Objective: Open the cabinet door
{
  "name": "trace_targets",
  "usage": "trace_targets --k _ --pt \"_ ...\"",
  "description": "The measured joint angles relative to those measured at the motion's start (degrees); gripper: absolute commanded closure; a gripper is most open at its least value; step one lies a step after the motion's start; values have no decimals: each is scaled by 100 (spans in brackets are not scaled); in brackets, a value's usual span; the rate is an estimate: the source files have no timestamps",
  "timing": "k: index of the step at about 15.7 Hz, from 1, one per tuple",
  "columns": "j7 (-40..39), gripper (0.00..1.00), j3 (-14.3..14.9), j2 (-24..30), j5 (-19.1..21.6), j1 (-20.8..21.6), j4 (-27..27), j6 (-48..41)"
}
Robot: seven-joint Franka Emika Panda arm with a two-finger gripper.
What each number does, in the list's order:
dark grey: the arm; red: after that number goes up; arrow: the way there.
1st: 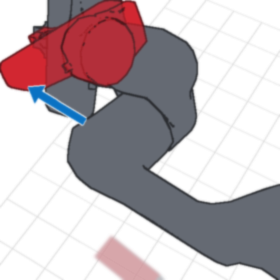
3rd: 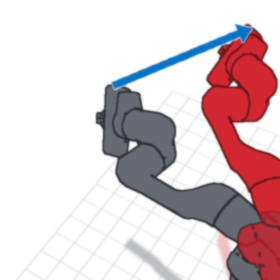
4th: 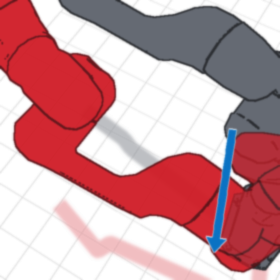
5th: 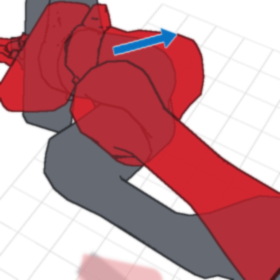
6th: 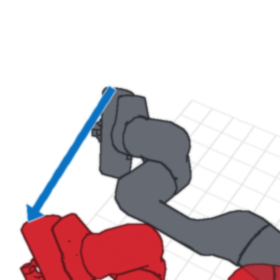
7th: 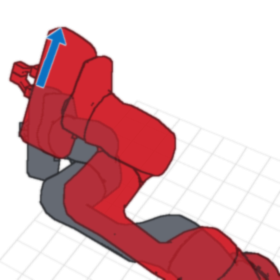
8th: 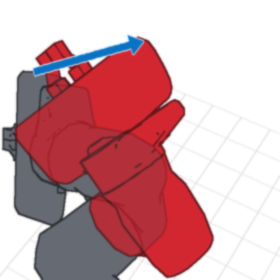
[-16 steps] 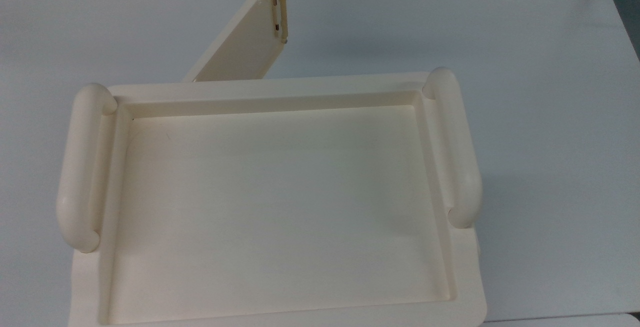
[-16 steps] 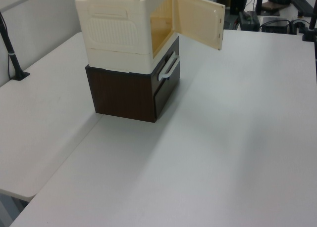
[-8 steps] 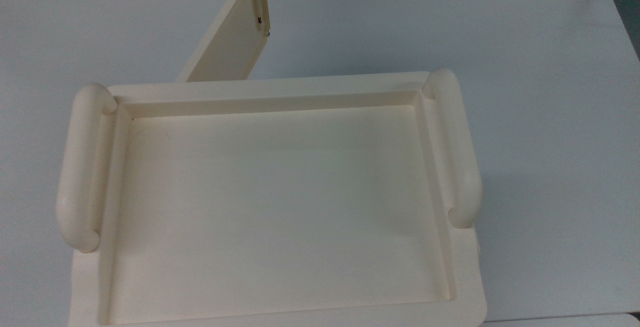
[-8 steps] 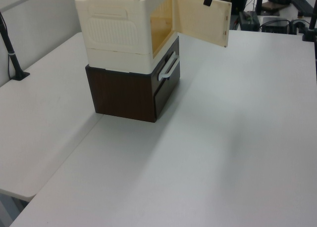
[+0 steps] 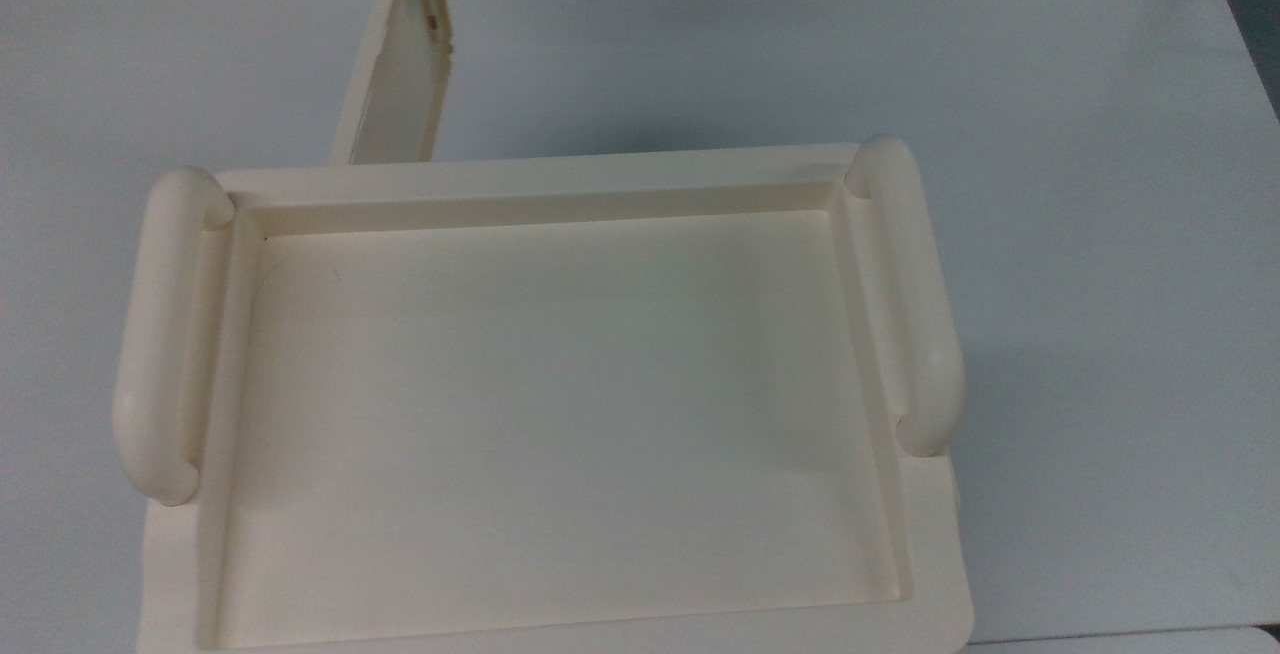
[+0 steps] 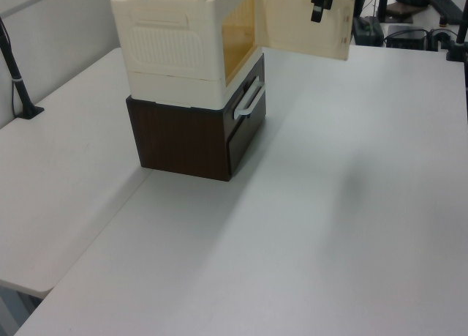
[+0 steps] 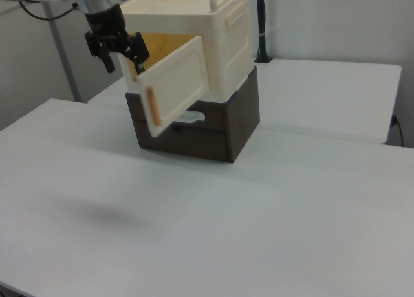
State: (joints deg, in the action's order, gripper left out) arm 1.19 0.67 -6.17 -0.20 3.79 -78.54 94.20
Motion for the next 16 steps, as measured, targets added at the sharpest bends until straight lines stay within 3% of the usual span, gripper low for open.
trace_targets --k 16 --pt "-28 0 -48 -67 -376 10 -878 -251"
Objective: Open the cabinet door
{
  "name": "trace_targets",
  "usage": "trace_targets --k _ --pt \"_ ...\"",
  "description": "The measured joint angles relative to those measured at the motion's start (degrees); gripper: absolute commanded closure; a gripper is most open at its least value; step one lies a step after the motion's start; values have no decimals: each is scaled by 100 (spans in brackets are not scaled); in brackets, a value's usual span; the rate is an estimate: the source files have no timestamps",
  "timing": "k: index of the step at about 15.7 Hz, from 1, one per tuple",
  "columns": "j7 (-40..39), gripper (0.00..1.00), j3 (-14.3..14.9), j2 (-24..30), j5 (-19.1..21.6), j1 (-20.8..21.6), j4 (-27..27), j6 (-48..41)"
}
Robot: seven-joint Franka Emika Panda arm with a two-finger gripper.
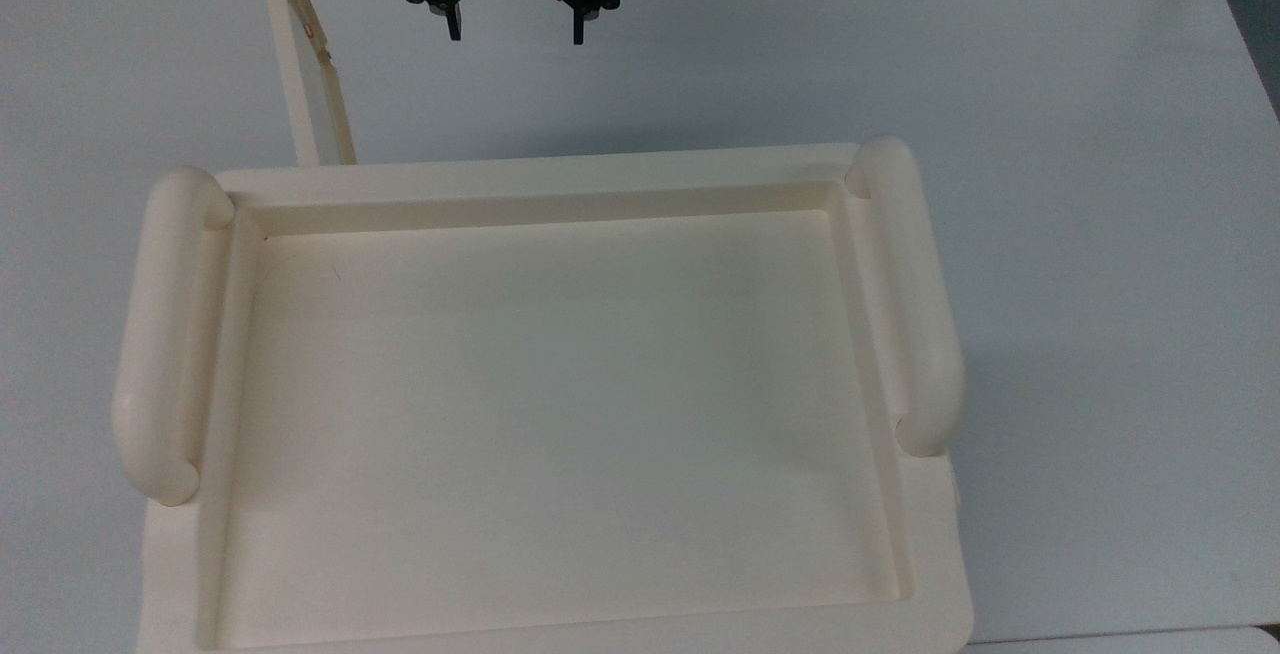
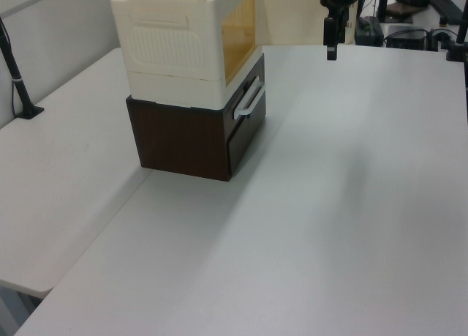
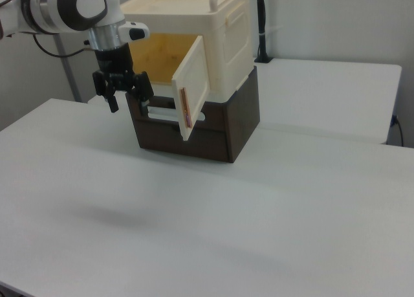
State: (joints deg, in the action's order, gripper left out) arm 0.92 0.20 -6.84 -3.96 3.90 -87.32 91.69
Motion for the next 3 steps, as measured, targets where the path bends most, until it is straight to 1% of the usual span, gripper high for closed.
trace_targets --k 3 --pt "1 0 10 1 -4 -11 -5 11"
